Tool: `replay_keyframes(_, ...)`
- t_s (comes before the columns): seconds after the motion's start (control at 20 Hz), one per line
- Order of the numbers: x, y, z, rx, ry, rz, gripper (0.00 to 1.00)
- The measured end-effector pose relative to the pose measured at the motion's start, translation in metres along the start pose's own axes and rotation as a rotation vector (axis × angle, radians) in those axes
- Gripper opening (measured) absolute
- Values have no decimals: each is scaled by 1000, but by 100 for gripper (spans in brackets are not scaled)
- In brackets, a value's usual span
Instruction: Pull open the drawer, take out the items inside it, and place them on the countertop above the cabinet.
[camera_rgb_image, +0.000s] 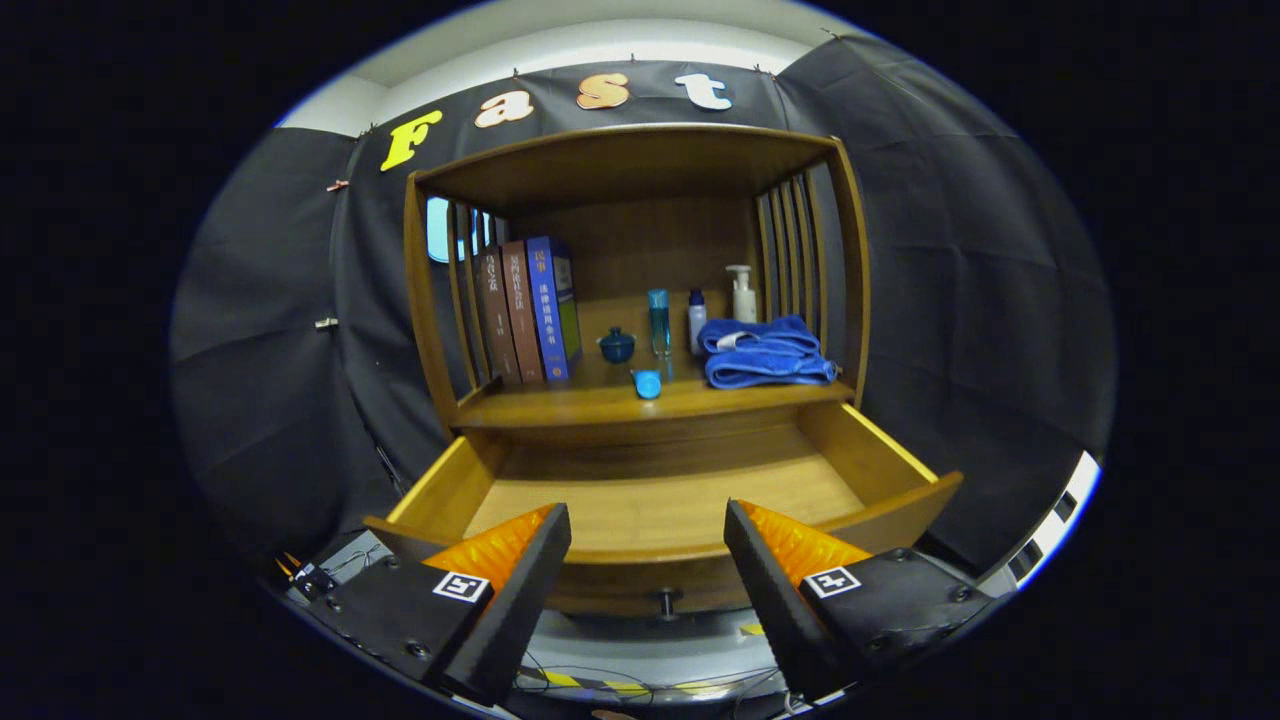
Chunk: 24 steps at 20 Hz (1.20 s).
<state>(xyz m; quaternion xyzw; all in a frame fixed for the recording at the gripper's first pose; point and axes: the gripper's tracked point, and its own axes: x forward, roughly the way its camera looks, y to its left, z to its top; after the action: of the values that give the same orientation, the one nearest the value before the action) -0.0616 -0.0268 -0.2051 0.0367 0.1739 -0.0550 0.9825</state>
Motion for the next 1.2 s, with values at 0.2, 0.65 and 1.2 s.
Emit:
replay_keyframes(0.2,6,-5,-33,-13,12,-10,98)
replay_keyframes(0.65,38,-7,-67,-22,67,11,99)
replay_keyframes(1.2,74,-4,-53,-17,72,8,99)
